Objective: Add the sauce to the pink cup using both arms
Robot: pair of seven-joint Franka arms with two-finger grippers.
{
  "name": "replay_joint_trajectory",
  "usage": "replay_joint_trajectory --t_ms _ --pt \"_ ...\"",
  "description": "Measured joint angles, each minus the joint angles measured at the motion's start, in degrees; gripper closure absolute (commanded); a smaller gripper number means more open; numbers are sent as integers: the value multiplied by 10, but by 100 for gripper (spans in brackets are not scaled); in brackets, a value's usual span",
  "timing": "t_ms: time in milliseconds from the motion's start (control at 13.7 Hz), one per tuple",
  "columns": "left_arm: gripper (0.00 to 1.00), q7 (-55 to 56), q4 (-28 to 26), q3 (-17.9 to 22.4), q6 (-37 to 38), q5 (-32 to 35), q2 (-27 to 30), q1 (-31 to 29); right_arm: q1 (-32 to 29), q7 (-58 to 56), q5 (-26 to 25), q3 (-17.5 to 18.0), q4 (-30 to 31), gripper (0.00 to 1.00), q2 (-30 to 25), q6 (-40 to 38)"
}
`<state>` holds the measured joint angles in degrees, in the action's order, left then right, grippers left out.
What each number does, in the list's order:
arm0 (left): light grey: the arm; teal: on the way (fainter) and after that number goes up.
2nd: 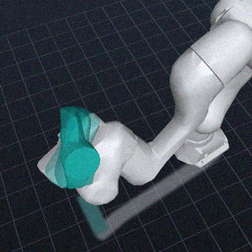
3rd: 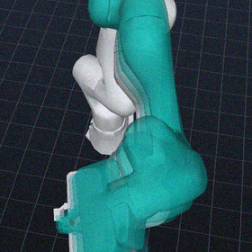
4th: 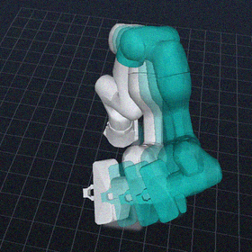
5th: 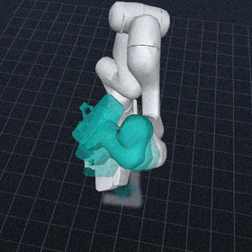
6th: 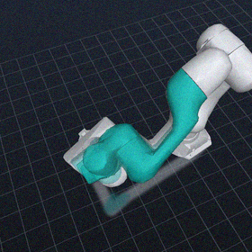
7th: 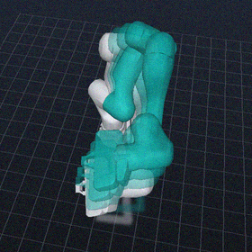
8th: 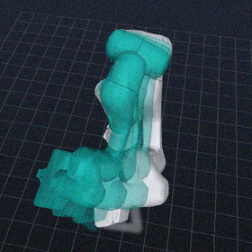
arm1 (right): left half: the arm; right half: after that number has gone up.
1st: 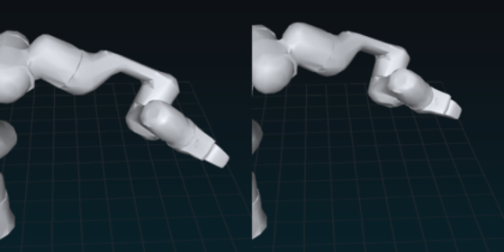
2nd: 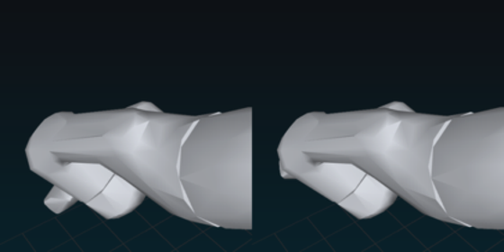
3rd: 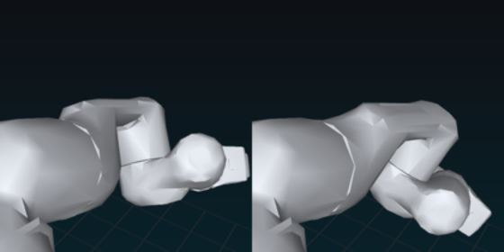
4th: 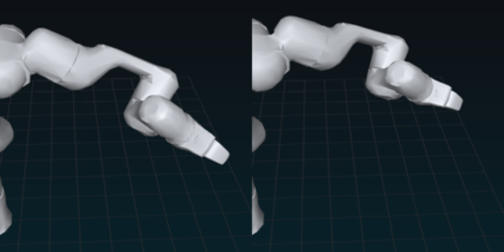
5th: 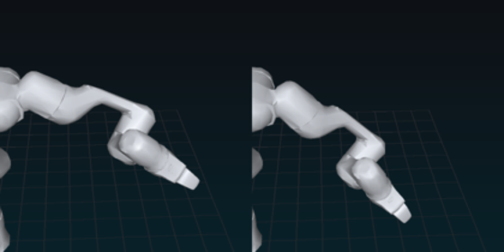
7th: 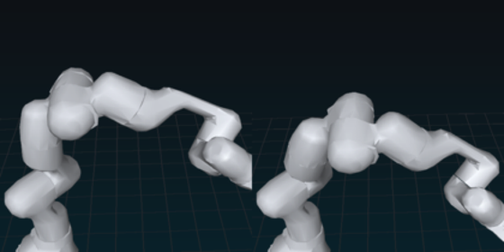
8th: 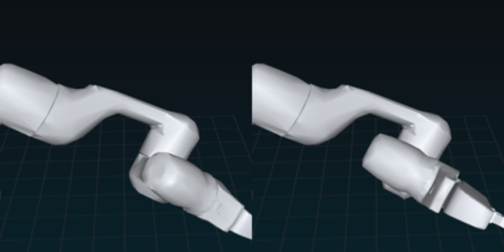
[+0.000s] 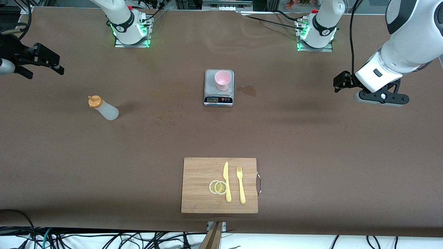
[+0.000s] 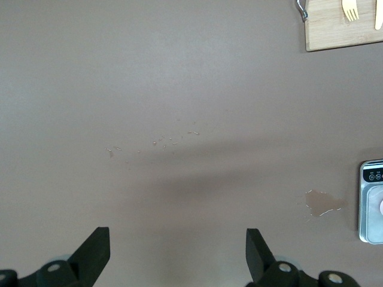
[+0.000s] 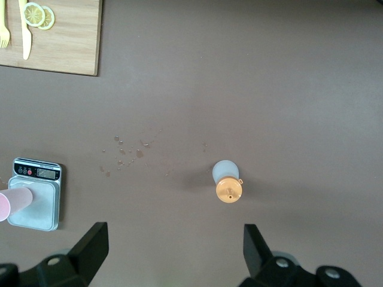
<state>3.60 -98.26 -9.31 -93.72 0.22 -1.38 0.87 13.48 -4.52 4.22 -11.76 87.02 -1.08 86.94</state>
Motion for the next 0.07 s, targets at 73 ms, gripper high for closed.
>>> replay_joint_trajectory --t_ms 73 --pt "0 0 0 0 0 0 0 0 0 0 0 -1 0 0 0 0"
